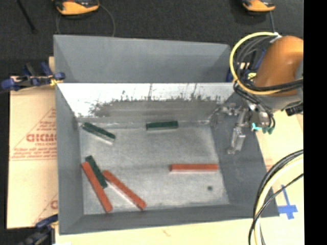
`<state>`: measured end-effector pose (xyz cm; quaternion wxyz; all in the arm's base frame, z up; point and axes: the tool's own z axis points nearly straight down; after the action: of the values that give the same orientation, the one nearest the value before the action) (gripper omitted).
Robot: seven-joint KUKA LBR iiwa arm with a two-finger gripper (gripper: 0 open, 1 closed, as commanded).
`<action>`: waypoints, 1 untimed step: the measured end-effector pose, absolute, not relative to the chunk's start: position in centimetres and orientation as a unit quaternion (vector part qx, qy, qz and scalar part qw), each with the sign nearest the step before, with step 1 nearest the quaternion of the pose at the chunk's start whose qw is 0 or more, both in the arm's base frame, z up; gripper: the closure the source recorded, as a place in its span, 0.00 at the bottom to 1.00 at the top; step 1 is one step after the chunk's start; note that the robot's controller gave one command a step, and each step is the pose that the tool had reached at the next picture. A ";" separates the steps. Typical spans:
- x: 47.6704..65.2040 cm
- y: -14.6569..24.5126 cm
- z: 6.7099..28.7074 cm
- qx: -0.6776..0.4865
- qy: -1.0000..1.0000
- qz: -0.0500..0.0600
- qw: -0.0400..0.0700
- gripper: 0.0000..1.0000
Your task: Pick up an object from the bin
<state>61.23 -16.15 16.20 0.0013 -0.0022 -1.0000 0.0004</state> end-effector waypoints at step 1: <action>53.8 -12.2 6.7 0.025 -1.000 -0.001 0.002 0.00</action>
Offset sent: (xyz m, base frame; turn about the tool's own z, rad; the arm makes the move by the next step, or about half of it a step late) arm -0.0719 0.0397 -0.0920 -0.0589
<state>53.76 -12.15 6.66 0.0022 0.0253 -0.9997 -0.0006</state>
